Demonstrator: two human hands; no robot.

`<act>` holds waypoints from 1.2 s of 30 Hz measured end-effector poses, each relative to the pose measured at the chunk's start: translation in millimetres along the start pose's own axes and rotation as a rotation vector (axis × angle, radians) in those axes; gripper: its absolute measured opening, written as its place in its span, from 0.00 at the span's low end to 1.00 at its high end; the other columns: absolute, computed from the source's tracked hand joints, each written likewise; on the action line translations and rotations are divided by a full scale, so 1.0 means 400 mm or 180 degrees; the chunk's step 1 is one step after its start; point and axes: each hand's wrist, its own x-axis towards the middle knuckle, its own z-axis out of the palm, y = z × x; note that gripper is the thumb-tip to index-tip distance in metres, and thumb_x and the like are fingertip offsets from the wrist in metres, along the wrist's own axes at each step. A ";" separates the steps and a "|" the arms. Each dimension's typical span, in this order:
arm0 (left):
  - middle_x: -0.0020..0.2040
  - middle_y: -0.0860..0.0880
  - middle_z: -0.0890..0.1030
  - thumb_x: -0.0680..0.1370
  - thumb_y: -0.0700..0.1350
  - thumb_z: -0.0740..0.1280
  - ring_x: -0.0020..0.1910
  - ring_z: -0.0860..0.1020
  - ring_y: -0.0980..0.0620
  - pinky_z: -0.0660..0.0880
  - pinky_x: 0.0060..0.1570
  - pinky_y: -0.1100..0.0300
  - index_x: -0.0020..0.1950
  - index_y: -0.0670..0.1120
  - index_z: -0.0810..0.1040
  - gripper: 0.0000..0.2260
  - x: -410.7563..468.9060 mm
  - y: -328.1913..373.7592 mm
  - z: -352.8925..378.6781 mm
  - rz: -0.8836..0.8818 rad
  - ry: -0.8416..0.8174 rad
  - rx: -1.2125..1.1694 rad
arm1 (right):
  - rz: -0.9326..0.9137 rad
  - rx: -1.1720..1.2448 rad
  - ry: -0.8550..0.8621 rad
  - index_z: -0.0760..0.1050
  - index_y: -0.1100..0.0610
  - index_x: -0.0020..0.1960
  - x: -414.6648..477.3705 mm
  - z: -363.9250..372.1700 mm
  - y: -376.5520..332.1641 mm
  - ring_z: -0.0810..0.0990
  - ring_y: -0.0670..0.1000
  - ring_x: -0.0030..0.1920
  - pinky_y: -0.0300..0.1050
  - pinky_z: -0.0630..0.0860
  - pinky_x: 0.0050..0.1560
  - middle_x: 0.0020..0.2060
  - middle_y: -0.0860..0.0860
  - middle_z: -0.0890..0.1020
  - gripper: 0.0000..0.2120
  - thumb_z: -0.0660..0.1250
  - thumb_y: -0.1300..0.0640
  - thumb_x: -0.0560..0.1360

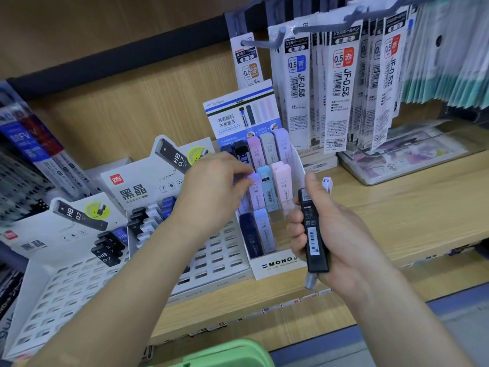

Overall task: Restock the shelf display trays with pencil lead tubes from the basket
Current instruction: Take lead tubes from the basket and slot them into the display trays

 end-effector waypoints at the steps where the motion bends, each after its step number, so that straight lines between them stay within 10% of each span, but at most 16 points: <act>1: 0.49 0.52 0.81 0.76 0.47 0.70 0.49 0.76 0.53 0.71 0.52 0.59 0.55 0.49 0.83 0.09 0.000 0.002 -0.005 -0.0020 0.0002 -0.0043 | 0.0051 0.0031 -0.0046 0.72 0.55 0.43 0.000 0.003 0.003 0.68 0.46 0.24 0.34 0.65 0.19 0.27 0.50 0.73 0.18 0.69 0.40 0.72; 5: 0.34 0.58 0.78 0.76 0.48 0.69 0.34 0.72 0.63 0.66 0.37 0.73 0.48 0.54 0.83 0.04 -0.054 0.051 -0.036 -0.0264 0.0123 -0.0814 | 0.0102 0.0088 -0.0302 0.76 0.56 0.44 0.001 0.014 0.013 0.68 0.46 0.23 0.34 0.63 0.17 0.28 0.51 0.74 0.22 0.66 0.36 0.71; 10: 0.41 0.53 0.80 0.69 0.50 0.77 0.33 0.73 0.53 0.75 0.41 0.57 0.53 0.54 0.81 0.14 -0.114 0.104 -0.022 -0.0721 -0.0662 -0.2289 | 0.0010 -0.0125 -0.0350 0.80 0.58 0.45 -0.010 0.028 0.014 0.68 0.46 0.22 0.33 0.63 0.18 0.30 0.53 0.78 0.25 0.64 0.35 0.71; 17: 0.35 0.45 0.82 0.67 0.41 0.72 0.32 0.80 0.51 0.76 0.34 0.62 0.50 0.45 0.75 0.13 -0.095 0.052 -0.062 -0.1378 0.0081 -0.3991 | 0.0216 -0.0587 -0.1009 0.82 0.54 0.47 -0.013 0.008 0.005 0.69 0.46 0.24 0.33 0.61 0.17 0.32 0.53 0.77 0.19 0.68 0.39 0.69; 28: 0.41 0.46 0.86 0.72 0.37 0.69 0.36 0.83 0.53 0.78 0.38 0.67 0.53 0.46 0.82 0.11 -0.155 -0.053 -0.200 -0.1310 0.0166 -0.3090 | -0.0745 -0.1275 -0.0467 0.77 0.55 0.45 -0.020 0.093 0.097 0.68 0.47 0.23 0.35 0.62 0.21 0.26 0.48 0.77 0.06 0.73 0.61 0.73; 36: 0.38 0.56 0.84 0.73 0.37 0.73 0.32 0.80 0.62 0.70 0.29 0.74 0.46 0.52 0.84 0.09 -0.118 -0.155 -0.229 -0.1210 0.0548 -0.1568 | -0.0209 -0.0601 -0.0221 0.77 0.58 0.52 -0.023 0.112 0.088 0.73 0.48 0.26 0.35 0.65 0.20 0.35 0.55 0.83 0.06 0.63 0.65 0.78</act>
